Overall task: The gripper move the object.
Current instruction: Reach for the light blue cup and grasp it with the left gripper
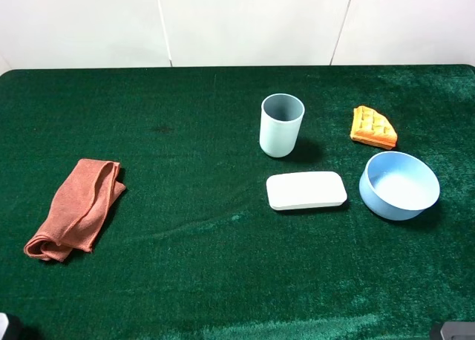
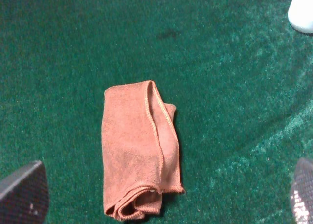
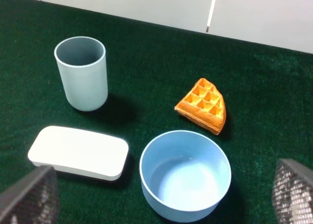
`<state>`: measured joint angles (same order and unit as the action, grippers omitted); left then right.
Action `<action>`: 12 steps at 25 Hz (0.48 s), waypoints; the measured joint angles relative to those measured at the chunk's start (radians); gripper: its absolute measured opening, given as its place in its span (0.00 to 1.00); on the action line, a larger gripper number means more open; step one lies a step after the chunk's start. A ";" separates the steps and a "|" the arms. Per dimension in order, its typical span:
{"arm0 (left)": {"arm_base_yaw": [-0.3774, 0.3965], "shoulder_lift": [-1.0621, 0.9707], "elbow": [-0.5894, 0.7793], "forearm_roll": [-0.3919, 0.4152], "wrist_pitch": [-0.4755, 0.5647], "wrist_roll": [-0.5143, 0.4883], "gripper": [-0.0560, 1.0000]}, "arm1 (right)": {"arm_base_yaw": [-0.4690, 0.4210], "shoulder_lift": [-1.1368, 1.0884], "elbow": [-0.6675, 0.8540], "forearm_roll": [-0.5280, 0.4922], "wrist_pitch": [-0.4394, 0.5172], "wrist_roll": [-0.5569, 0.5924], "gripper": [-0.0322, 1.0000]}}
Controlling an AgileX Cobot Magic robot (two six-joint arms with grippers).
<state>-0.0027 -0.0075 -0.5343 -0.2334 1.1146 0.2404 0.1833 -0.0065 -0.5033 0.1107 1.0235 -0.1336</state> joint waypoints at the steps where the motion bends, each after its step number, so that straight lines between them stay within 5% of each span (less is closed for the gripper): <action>1: 0.000 0.006 0.000 -0.004 -0.001 0.000 0.99 | 0.000 0.000 0.000 0.000 0.000 0.000 0.67; 12: 0.000 0.284 -0.076 -0.050 -0.074 0.110 0.99 | 0.000 0.000 0.000 0.000 0.000 0.000 0.67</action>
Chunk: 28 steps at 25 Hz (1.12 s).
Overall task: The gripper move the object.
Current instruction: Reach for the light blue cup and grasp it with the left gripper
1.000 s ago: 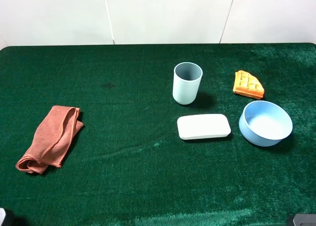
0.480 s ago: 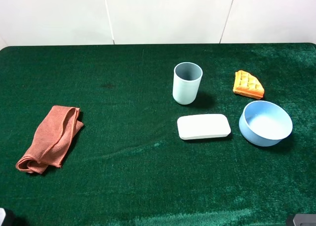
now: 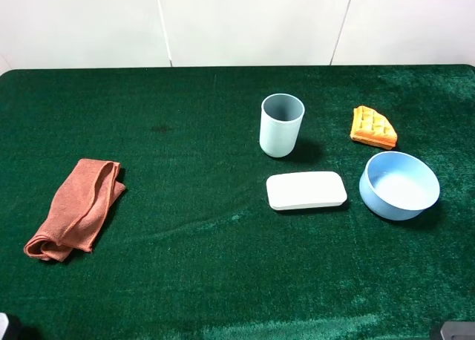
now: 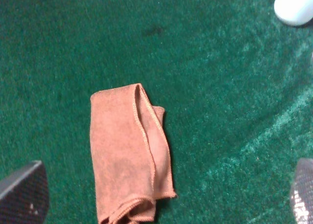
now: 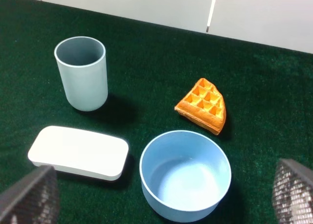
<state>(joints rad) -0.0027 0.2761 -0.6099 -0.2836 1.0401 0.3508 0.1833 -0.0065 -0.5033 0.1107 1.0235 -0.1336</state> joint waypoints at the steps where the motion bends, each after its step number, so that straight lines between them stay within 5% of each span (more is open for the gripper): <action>1: 0.000 0.031 -0.012 0.000 -0.008 0.013 0.99 | 0.000 0.000 0.000 0.000 0.000 0.000 0.67; 14: -0.006 0.434 -0.169 -0.080 -0.077 0.096 0.99 | 0.000 0.000 0.000 0.000 0.000 0.000 0.67; 28: -0.261 0.889 -0.454 -0.079 -0.084 0.075 0.99 | 0.000 0.000 0.000 0.000 0.000 0.000 0.67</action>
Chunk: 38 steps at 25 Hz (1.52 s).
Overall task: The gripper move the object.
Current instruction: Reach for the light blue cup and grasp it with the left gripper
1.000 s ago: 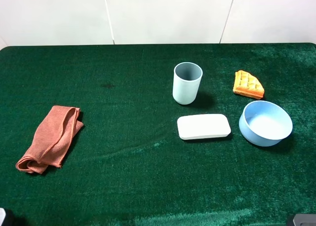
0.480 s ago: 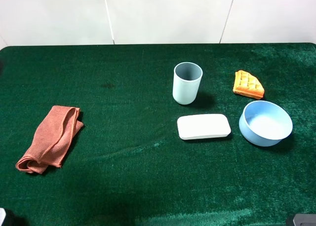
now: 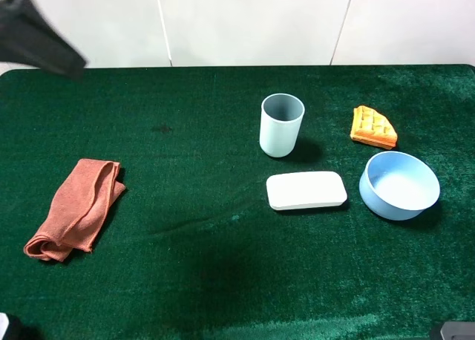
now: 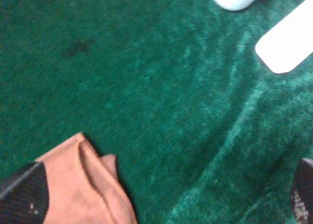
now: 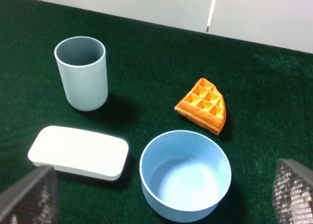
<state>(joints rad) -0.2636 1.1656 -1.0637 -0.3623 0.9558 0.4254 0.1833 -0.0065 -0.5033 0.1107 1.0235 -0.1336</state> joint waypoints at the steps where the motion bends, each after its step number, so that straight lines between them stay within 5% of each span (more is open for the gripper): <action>1: -0.020 0.034 -0.020 0.000 -0.001 -0.001 0.99 | 0.000 0.000 0.000 0.000 0.000 0.000 0.67; 14: -0.239 0.426 -0.363 0.065 0.050 -0.003 0.99 | 0.000 0.000 0.000 0.000 0.000 0.000 0.67; 23: -0.333 0.657 -0.656 0.190 0.202 -0.003 0.99 | 0.000 0.000 0.000 0.000 0.000 0.000 0.67; 38: -0.434 0.959 -0.987 0.261 0.206 0.026 0.99 | 0.000 0.000 0.000 0.000 0.000 0.000 0.67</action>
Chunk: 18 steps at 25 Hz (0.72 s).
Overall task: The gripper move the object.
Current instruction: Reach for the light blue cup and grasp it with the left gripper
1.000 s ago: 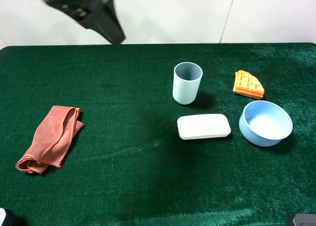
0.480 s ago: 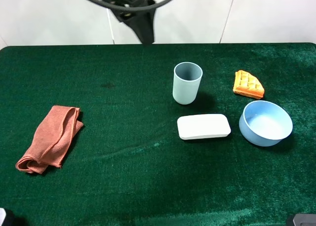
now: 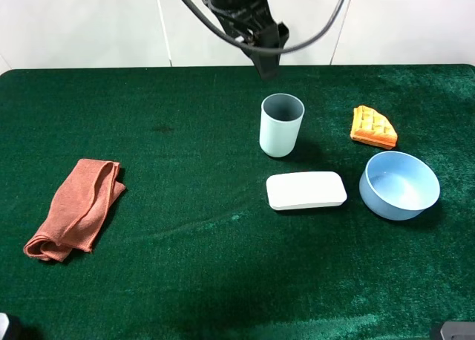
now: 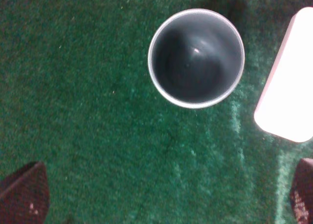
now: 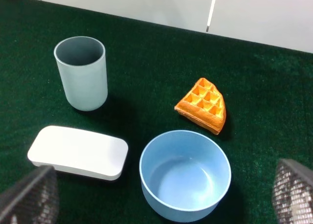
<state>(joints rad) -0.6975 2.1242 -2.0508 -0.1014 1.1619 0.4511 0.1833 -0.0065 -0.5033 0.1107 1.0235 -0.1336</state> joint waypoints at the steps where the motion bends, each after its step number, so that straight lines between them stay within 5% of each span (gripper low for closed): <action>1: 0.000 0.012 -0.006 0.001 0.000 0.006 0.99 | 0.000 0.000 0.000 0.000 0.000 0.000 0.67; 18: -0.012 0.155 -0.033 0.053 -0.038 0.047 0.99 | 0.000 0.000 0.000 0.000 0.000 0.000 0.67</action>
<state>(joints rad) -0.7090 2.2789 -2.0837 -0.0482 1.1241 0.4980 0.1833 -0.0065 -0.5033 0.1107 1.0235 -0.1336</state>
